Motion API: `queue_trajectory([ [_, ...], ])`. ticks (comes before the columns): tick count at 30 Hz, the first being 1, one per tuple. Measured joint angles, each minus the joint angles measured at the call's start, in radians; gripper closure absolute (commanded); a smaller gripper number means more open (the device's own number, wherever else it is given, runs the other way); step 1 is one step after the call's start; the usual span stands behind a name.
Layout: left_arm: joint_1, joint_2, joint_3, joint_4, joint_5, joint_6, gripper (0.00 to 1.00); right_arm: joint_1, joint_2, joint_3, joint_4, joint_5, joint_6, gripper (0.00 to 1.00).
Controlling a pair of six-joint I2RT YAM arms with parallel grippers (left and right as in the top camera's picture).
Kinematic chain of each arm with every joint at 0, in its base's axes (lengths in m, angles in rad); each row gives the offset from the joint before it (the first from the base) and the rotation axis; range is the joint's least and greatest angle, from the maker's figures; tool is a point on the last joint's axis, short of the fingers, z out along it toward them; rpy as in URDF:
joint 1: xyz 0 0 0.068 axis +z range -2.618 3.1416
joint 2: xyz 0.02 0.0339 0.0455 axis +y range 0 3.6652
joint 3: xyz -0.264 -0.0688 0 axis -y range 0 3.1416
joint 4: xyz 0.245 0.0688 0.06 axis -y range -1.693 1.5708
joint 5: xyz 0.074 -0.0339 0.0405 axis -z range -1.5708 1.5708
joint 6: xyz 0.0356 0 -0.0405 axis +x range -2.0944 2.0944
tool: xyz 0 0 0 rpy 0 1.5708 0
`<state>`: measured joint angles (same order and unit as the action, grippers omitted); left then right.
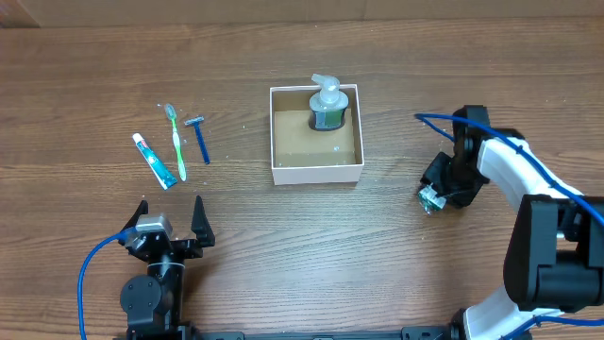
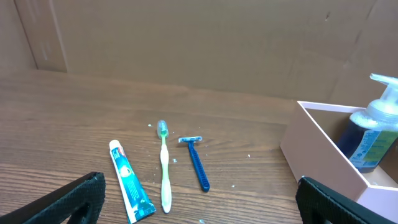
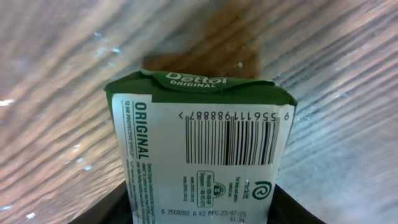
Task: Pack container
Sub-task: 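Carry the soap bar with the right gripper into the box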
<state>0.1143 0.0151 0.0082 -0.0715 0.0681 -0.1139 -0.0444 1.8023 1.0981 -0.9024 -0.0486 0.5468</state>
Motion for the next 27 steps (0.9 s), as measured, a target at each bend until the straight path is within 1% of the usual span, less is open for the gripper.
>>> queue_trajectory([
  [3, 0.0, 0.0, 0.0, 0.0, 0.0, 0.0, 0.0, 0.0, 0.002, 0.064, -0.039, 0.0, -0.001, 0.52],
  [4, 0.0, 0.0, 0.0, 0.0, 0.0, 0.0, 0.0, 0.0, 0.002, 0.12, -0.072, 0.0, -0.002, 0.52],
  [6, 0.0, 0.0, 0.0, 0.0, 0.0, 0.0, 0.0, 0.0, 0.002, 0.166, -0.099, 0.0, -0.003, 0.53],
  [11, 0.0, 0.0, 0.0, 0.0, 0.0, 0.0, 0.0, 0.006, 0.005, 0.351, -0.221, -0.013, -0.029, 0.55],
  [15, 0.0, 0.0, 0.0, 0.0, 0.0, 0.0, 0.0, 0.044, 0.005, 0.501, -0.286, -0.031, -0.05, 0.56],
  [18, 0.0, 0.0, 0.0, 0.0, 0.0, 0.0, 0.0, 0.1, 0.005, 0.586, -0.314, -0.036, -0.058, 0.56],
  [22, 0.0, 0.0, 0.0, 0.0, 0.0, 0.0, 0.0, 0.232, 0.005, 0.685, -0.32, -0.044, -0.062, 0.56],
  [27, 0.0, 0.0, 0.0, 0.0, 0.0, 0.0, 0.0, 0.428, 0.005, 0.727, -0.259, -0.056, -0.005, 0.56],
])
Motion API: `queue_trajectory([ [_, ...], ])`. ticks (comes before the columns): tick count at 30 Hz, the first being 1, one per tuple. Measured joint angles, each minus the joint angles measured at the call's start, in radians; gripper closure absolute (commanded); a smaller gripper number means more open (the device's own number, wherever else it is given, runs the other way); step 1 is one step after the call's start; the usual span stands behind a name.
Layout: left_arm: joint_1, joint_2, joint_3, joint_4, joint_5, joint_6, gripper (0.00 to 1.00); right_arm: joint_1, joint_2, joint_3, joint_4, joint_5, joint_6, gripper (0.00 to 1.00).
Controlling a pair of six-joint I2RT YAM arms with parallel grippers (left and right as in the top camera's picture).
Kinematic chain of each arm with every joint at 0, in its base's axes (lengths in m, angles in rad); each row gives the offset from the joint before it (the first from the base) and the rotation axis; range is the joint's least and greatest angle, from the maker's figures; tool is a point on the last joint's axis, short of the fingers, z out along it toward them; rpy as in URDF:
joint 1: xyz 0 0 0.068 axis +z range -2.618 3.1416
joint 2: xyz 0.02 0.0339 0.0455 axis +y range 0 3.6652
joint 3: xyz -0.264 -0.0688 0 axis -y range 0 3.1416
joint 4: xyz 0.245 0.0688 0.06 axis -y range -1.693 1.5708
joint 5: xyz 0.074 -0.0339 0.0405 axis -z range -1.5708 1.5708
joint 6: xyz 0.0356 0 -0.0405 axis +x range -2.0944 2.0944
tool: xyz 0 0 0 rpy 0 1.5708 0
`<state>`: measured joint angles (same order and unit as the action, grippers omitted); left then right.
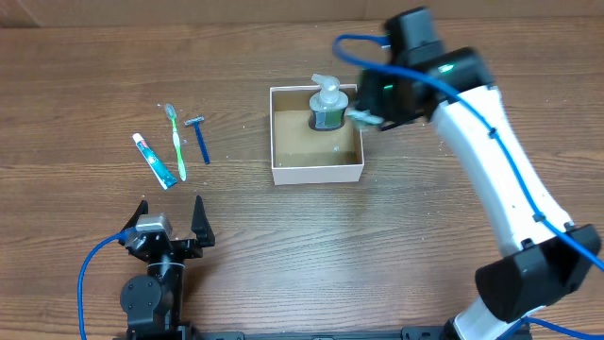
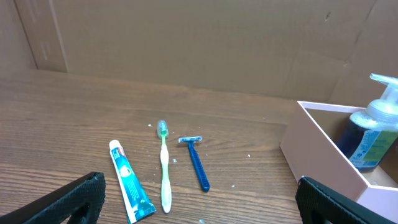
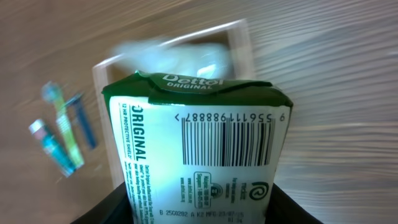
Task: Pack container
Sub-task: 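Carry the soap bar with the right gripper into the box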
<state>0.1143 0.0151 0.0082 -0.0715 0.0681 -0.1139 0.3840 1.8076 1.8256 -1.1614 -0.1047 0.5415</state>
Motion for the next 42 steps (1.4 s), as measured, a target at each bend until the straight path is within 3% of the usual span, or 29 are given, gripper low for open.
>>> queue_trajectory([
  [14, 0.0, 0.0, 0.0, 0.0, 0.0, 0.0, 0.0, 0.244, 0.02, 0.003, 0.227, 0.115, 0.564, 0.56],
  [18, 0.0, 0.0, 0.0, 0.0, 0.0, 0.0, 0.0, 0.26, 0.083, 0.007, 0.294, 0.106, 0.643, 0.57],
  [26, 0.0, 0.0, 0.0, 0.0, 0.0, 0.0, 0.0, 0.266, 0.223, 0.007, 0.27, 0.085, 0.747, 0.58],
  [42, 0.0, 0.0, 0.0, 0.0, 0.0, 0.0, 0.0, 0.264, 0.224, 0.007, 0.332, 0.114, 1.01, 0.59],
])
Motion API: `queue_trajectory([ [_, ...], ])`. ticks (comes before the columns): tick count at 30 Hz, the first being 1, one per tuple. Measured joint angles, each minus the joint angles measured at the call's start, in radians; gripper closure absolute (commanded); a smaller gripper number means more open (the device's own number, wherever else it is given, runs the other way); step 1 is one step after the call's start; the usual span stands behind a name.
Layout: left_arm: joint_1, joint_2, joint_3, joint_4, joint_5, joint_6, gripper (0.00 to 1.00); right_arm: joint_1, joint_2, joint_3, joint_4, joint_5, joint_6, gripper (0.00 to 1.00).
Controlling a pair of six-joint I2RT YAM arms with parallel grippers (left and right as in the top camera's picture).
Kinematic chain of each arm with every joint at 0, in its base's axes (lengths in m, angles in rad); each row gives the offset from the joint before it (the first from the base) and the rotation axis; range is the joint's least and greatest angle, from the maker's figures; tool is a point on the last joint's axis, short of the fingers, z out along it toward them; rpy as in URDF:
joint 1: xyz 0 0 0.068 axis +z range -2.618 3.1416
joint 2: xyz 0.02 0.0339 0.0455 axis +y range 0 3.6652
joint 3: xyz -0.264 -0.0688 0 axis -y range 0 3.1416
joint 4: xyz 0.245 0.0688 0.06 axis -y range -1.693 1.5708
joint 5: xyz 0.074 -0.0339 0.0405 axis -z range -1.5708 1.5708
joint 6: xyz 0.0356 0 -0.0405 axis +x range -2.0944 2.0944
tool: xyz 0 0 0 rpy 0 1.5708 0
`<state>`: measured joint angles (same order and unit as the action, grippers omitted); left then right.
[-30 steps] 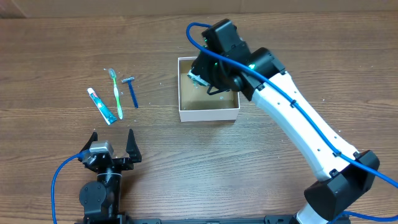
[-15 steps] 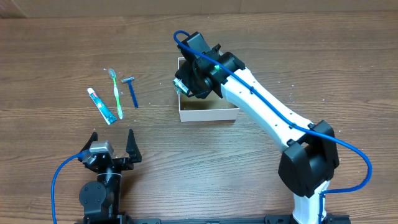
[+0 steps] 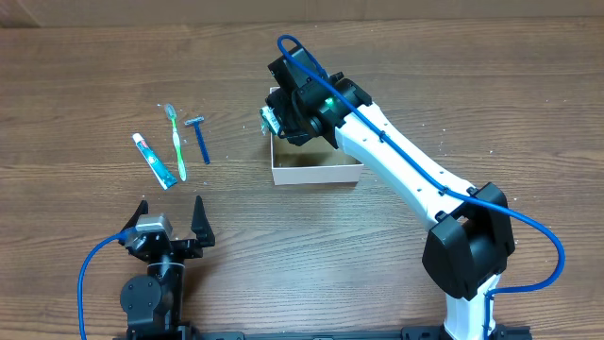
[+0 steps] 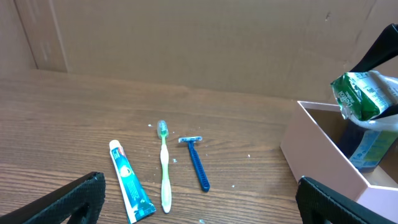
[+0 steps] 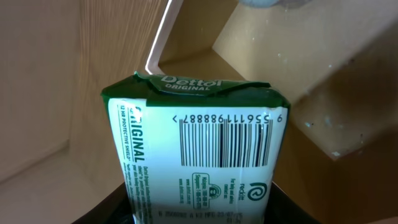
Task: Pack container
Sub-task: 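Carry the soap bar with the right gripper into the box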
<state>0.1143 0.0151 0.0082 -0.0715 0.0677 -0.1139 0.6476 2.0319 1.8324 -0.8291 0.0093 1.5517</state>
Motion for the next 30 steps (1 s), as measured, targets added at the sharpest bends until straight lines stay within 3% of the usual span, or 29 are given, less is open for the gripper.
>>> queue_trajectory([
  [25, 0.0, 0.0, 0.0, 0.0, 0.0, 0.0, 0.0, -0.024, 0.016, 0.0, 0.103, 0.05, 0.109, 0.58],
  [30, 0.0, 0.0, 0.0, 0.0, 0.0, 0.0, 0.0, -0.025, 0.025, 0.0, 0.103, 0.05, 0.116, 0.54],
])
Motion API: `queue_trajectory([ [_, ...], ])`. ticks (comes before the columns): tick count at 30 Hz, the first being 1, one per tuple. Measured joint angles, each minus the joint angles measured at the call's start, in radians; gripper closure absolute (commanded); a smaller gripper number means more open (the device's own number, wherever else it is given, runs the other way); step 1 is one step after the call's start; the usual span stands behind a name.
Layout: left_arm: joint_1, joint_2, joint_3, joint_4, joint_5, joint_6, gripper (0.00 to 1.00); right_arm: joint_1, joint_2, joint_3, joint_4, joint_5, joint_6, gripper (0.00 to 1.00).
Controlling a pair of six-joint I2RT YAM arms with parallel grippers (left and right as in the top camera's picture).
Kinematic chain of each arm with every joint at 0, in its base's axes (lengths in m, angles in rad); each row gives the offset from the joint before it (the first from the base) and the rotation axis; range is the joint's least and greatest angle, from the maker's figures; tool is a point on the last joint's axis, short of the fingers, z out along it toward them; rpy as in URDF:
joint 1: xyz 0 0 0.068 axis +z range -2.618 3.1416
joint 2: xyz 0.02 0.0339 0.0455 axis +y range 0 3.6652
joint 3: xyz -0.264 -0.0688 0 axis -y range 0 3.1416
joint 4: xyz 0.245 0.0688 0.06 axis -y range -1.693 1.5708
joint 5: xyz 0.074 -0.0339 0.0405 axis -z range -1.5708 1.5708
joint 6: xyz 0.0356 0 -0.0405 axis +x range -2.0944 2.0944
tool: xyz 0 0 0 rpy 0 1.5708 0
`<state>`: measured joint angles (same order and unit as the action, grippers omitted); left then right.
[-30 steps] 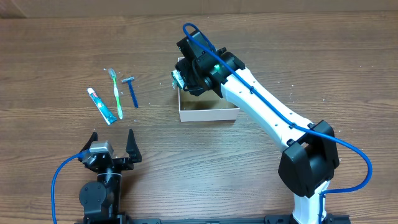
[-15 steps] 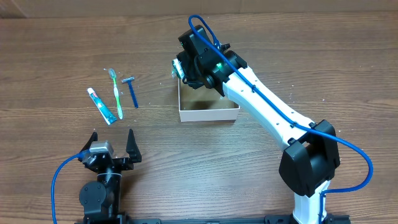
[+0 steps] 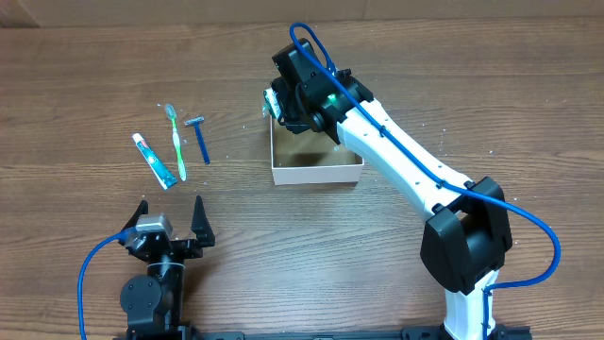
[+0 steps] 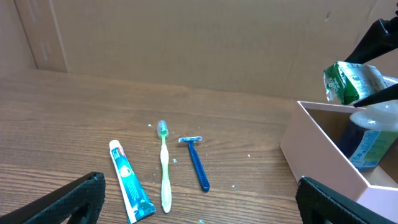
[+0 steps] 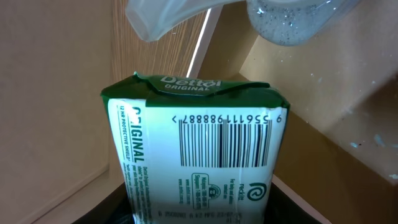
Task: Pack container
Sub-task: 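Carry the soap bar with the right gripper into the box, then open the right gripper and withdraw it from the box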
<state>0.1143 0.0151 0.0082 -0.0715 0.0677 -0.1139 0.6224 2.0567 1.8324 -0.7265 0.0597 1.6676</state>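
A white open box [image 3: 317,170] stands mid-table with a soap pump bottle [image 4: 373,140] in its far part. My right gripper [image 3: 276,102] is shut on a green and white Dettol soap bar [image 5: 196,155], held over the box's far left corner beside the bottle's pump head [image 5: 168,15]. The bar [image 4: 351,78] also shows above the box wall [image 4: 323,152]. A toothpaste tube [image 3: 155,161], a green toothbrush [image 3: 176,142] and a blue razor [image 3: 199,138] lie on the table to the left. My left gripper [image 4: 199,205] stands open near the front edge, empty.
The right arm [image 3: 406,170] stretches across the box from the right front. Brown cardboard walls [image 4: 186,43] close the far side of the wooden table [image 3: 94,76].
My right gripper with the soap bar has shifted slightly toward the far side, now close under the bottle's pump head. The left gripper and the items on the left are unchanged.
My right gripper held the soap bar low over the table at the right. Then it was raised by the box's far right corner. Then it reached over the box's left part, and now it holds the bar at the far left corner beside the bottle.
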Motion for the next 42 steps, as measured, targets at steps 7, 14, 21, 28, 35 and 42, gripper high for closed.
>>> queue_trajectory([
  [7, 0.0, 0.0, 0.0, 0.0, 0.0, 0.0, 0.0, 0.0, 0.0, 0.0, 0.0, -0.001, -0.002, 0.33],
  [14, 0.0, 0.0, 0.0, 0.0, 0.0, 0.0, 0.0, 0.0, 0.0, 0.0, 0.002, 0.0, 0.007, 0.23],
  [21, 0.0, 0.0, 0.0, 0.0, 0.0, 0.0, 0.0, 0.0, 0.0, 0.0, 0.002, -0.002, 0.007, 0.23],
  [28, 0.0, 0.0, 0.0, 0.0, 0.0, 0.0, 0.0, 0.0, 0.0, 0.0, 0.016, -0.061, -0.046, 0.24],
  [35, 0.0, 0.0, 0.0, 0.0, 0.0, 0.0, 0.0, 0.0, -0.078, 0.0, -0.053, -0.086, -0.245, 0.22],
  [42, 0.0, 0.0, 0.0, 0.0, 0.0, 0.0, 0.0, -0.032, -0.304, 0.007, -0.298, -0.085, -0.54, 0.21],
])
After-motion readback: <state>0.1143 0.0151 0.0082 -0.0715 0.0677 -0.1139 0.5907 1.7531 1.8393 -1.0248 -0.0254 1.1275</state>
